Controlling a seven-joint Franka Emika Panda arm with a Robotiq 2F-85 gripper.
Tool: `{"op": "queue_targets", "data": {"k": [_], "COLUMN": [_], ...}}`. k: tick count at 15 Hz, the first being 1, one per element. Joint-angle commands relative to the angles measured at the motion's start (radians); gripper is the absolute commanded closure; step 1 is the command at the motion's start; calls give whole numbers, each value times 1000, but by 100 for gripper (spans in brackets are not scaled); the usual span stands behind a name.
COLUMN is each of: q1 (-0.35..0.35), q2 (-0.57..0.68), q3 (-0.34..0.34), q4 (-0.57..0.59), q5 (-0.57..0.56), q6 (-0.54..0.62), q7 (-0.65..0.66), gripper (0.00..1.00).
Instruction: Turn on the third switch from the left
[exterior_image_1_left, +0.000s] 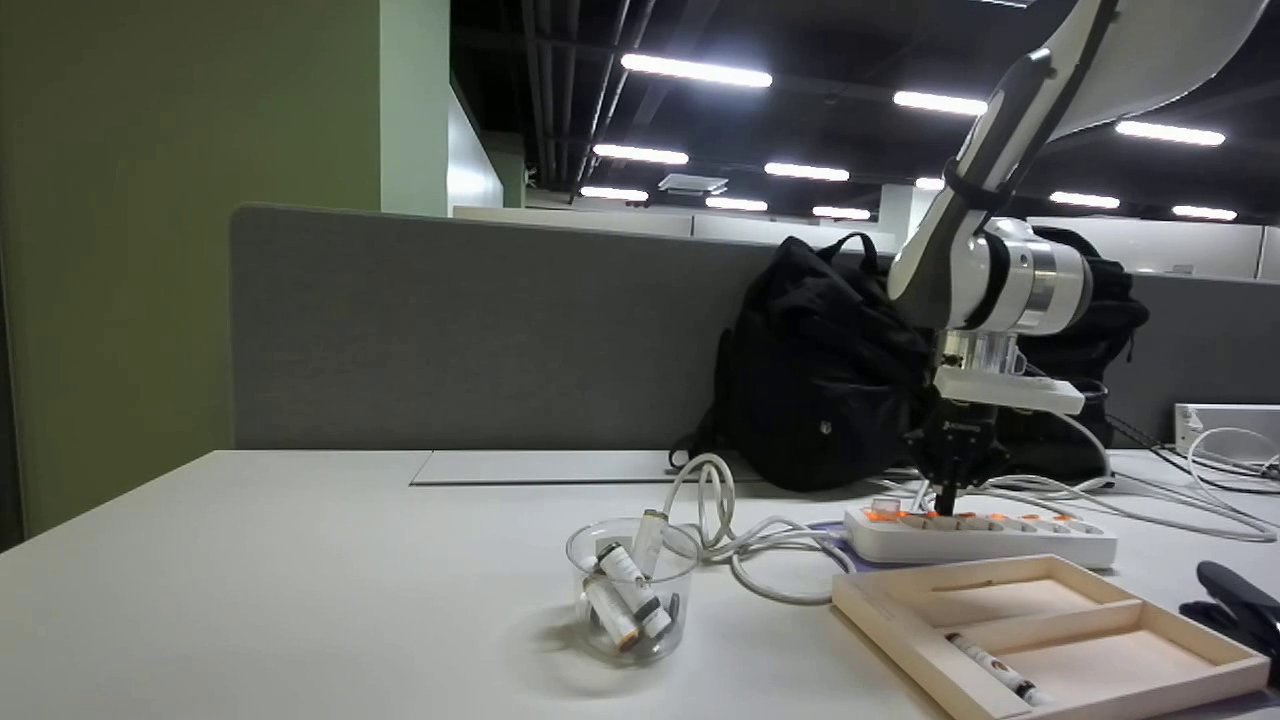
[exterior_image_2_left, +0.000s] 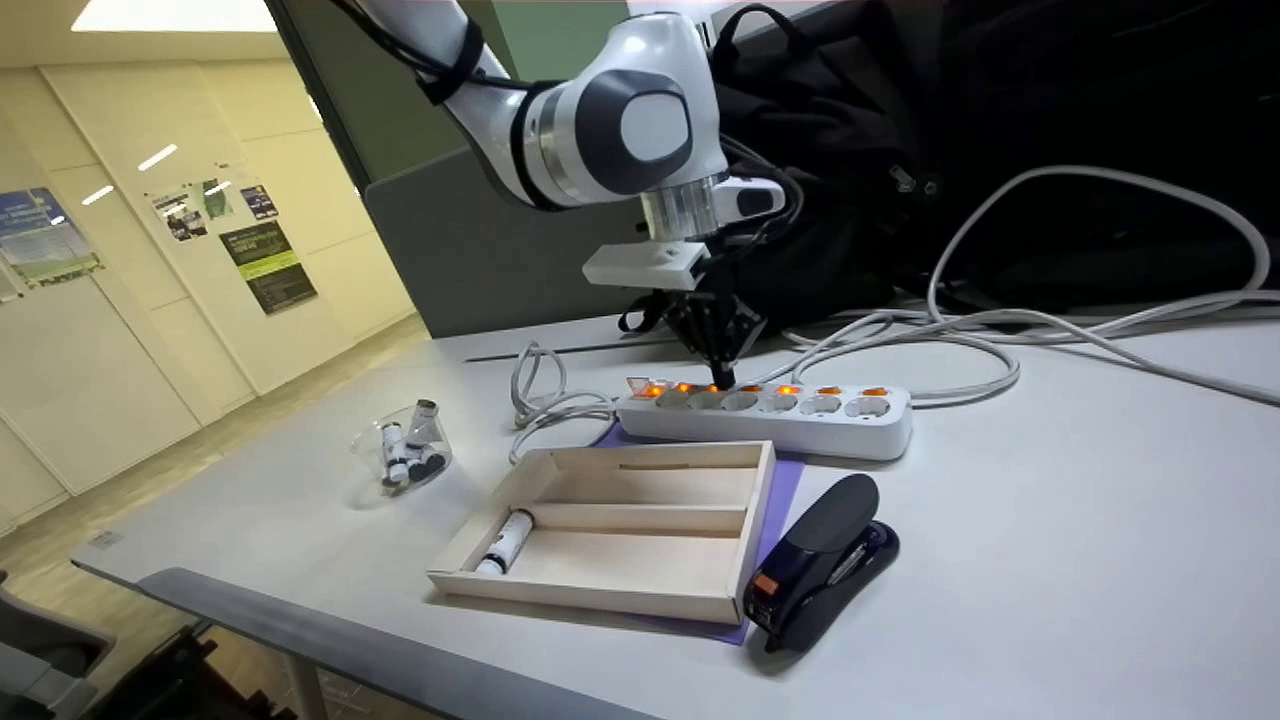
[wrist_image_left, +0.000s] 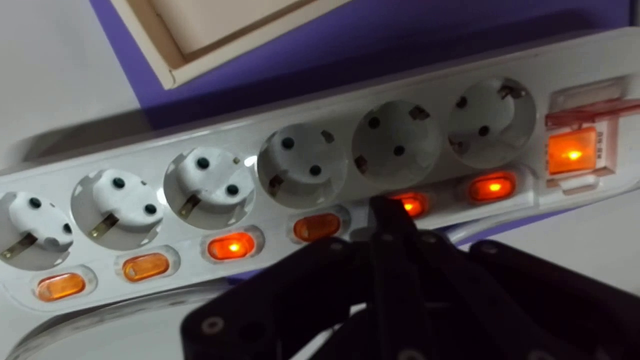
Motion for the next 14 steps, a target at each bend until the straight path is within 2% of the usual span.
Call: {"op": "queue_targets", "data": {"k": [1,4,5,6,10,11,12,14], "q1": [-18,22,39,53,103,78,81,81], "q2": [-50,-173,-218,-254,-385,-318,-341,-338], "q3": [12,-18,-31,-43,-95,-67,-69,-68], "q4": [14,-15,-23,-25,-41,-1,-4,-5], "q5": [42,14,-2,-25,-152,-98,-106,-102], "q6": [-68,-106,-138,-170,-297,-259,-272,-269], "q7": [-7,35,54,65,153,84,89,84], "gripper": [100,100,74,72,46,38,58,43]}}
